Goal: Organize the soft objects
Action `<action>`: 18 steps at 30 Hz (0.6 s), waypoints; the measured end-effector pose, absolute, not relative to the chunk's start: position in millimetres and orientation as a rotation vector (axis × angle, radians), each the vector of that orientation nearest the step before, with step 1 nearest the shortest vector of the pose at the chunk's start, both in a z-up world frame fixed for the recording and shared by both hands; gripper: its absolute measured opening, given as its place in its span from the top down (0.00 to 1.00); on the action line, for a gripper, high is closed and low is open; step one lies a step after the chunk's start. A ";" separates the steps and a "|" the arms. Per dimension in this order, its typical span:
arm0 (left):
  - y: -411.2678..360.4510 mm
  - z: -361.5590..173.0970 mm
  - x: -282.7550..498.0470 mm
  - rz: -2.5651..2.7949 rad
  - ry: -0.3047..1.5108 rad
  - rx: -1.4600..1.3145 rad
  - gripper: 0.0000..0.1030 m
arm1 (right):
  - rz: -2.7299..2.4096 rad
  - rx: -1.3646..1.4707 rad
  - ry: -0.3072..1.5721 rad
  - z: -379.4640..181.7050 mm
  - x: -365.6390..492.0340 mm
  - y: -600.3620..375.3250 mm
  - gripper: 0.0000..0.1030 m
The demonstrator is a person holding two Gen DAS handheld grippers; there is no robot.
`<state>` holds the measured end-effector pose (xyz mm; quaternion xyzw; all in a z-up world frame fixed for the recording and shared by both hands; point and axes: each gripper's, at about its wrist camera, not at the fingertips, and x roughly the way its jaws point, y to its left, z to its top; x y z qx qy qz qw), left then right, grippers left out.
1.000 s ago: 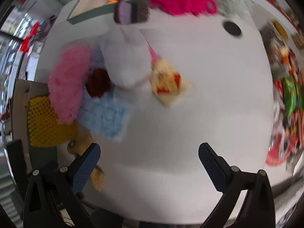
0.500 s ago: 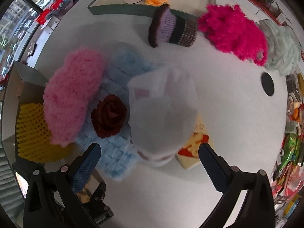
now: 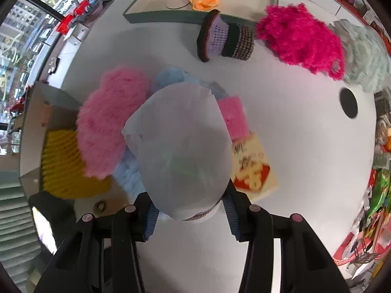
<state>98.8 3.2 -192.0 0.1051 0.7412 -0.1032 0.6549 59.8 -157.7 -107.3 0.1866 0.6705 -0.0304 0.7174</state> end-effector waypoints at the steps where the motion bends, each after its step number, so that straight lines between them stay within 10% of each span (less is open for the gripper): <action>1: 4.4 -189.6 96.8 -0.246 1.680 0.246 0.68 | -0.063 0.419 1.484 -103.9 55.2 -157.8 0.51; 18: 6.5 -71.7 82.0 -0.466 1.435 0.351 0.68 | -0.128 0.614 1.552 -91.2 -40.7 -153.7 0.51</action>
